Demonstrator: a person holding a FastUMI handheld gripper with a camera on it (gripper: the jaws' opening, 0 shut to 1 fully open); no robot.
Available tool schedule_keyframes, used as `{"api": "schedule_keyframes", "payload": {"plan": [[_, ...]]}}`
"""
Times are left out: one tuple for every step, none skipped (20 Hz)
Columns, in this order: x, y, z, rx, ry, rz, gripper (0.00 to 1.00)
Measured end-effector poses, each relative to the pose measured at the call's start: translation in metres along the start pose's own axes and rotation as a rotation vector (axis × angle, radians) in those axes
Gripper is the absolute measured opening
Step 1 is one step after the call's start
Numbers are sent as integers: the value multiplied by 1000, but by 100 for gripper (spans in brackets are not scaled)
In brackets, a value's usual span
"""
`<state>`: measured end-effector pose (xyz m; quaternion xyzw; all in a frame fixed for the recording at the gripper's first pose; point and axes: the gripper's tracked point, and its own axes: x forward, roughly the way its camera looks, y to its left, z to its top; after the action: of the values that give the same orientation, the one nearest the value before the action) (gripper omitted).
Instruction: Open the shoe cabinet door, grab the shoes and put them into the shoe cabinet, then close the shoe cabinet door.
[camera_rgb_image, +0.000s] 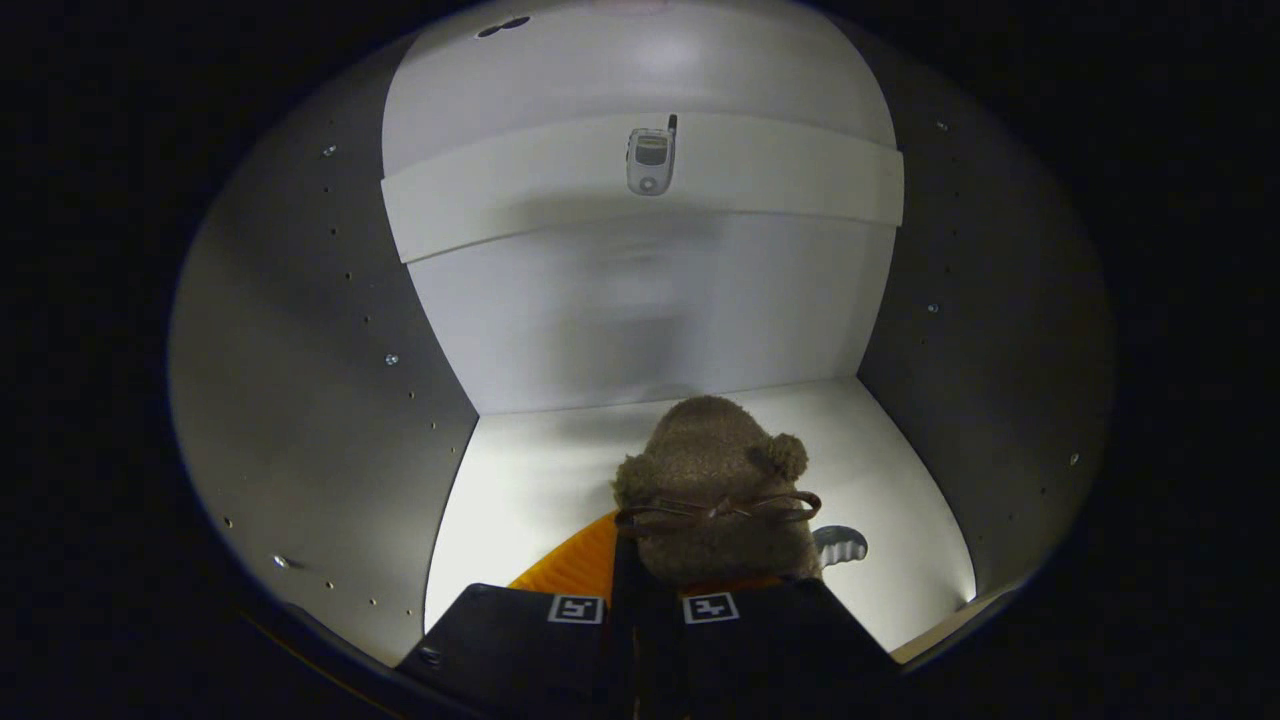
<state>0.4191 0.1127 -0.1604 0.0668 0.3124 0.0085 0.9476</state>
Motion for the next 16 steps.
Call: {"api": "schedule_keyframes", "payload": {"plan": [[-4, 2, 0, -1, 0, 9, 17], [-7, 3, 0, -5, -6, 11, 31], [-13, 3, 1, -10, -8, 14, 37], [-18, 4, 1, -7, -11, 24, 43], [-24, 6, 1, 4, -10, 40, 54], [-30, 7, 0, 15, -5, 58, 65], [-37, 8, 0, 21, -7, 72, 76], [-43, 7, 2, 17, -18, 74, 88], [-50, 5, 2, 10, -26, 77, 91], [-58, 4, 1, 8, -29, 86, 94], [-64, 2, 1, 9, -29, 90, 96], [-71, -1, 3, 16, -40, 92, 98], [-76, -4, 6, 22, -47, 93, 98], [-83, -7, 7, 26, -54, 95, 97], [-91, -10, 9, 30, -66, 97, 98], [-100, -11, 11, 31, -80, 104, 99]]}}
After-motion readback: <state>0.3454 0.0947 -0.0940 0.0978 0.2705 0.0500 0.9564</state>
